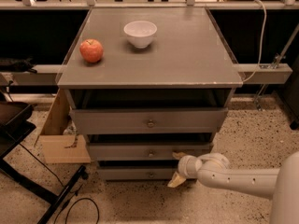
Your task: Close middle drawer
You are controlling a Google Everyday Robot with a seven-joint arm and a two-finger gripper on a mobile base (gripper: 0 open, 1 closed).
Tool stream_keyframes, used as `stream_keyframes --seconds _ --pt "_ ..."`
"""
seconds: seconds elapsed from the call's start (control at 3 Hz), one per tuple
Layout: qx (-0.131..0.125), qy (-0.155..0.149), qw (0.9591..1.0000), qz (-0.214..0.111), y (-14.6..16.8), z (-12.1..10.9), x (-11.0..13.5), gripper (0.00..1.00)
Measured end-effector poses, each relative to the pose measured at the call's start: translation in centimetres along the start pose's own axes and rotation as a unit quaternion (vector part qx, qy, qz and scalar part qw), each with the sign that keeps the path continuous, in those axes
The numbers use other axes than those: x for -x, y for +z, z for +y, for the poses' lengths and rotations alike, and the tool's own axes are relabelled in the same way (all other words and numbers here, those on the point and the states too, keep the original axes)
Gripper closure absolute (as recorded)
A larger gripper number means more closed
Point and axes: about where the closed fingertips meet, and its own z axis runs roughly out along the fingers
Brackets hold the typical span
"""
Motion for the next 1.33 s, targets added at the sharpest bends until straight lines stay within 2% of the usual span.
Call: stream_keyframes --seconds 0.33,0.67,1.0,1.33 --pt "0.0 0.0 1.0 0.0 0.0 0.0 0.0 0.19" --pt "0.01 0.005 0.9999 0.005 -2.5 1.9 -0.1 0.43" --pt "0.019 0.003 0.9995 0.025 -9.1 4.8 -0.1 0.66" --pt "0.041 -0.026 0.9971 0.058 -15.3 8.3 0.5 0.89"
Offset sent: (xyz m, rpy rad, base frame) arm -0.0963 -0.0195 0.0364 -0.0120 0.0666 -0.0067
